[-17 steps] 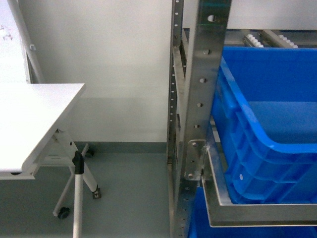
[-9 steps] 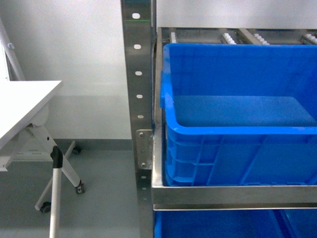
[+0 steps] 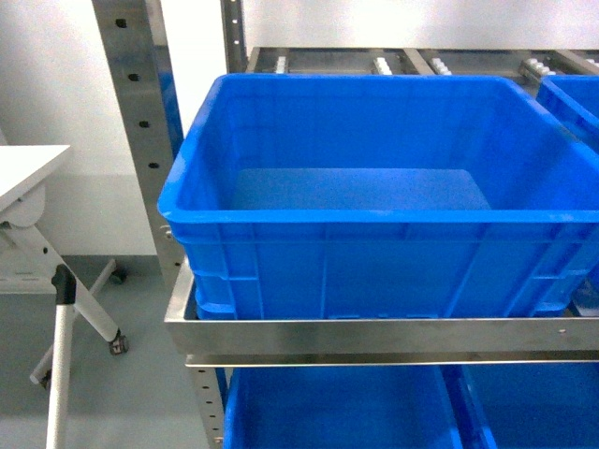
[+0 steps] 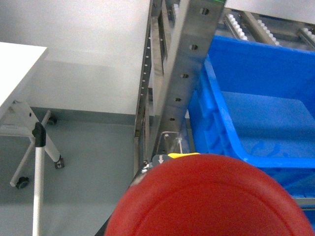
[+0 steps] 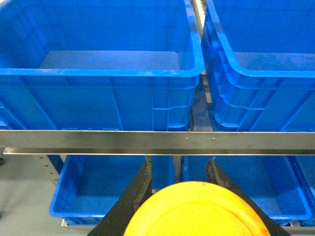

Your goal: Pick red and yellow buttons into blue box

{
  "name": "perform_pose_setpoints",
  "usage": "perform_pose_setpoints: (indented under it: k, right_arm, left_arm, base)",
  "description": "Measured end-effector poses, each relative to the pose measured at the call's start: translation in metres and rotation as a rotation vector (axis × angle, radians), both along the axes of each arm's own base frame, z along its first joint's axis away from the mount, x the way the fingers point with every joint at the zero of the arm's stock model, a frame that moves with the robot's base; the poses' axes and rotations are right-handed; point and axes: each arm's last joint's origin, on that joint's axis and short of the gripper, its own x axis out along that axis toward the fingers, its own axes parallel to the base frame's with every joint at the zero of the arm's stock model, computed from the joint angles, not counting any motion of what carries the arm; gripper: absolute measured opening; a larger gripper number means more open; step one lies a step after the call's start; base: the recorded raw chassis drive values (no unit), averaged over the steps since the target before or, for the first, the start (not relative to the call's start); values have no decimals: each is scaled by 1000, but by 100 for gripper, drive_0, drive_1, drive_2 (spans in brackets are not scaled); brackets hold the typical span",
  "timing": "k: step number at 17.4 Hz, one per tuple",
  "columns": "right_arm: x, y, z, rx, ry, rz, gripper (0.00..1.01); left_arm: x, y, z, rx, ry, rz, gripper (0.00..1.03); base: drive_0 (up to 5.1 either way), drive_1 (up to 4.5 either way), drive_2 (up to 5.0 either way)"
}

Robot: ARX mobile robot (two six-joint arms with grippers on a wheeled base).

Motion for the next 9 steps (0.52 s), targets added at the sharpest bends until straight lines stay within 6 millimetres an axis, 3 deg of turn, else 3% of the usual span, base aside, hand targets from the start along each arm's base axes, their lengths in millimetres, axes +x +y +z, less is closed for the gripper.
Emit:
perform_pose_setpoints:
  k: [9]
  right_arm:
    - [0, 0, 0, 1, -3, 0, 28]
  left_arm:
    - [0, 0, 0, 1, -3, 1, 25]
  base:
    - [485, -345, -130]
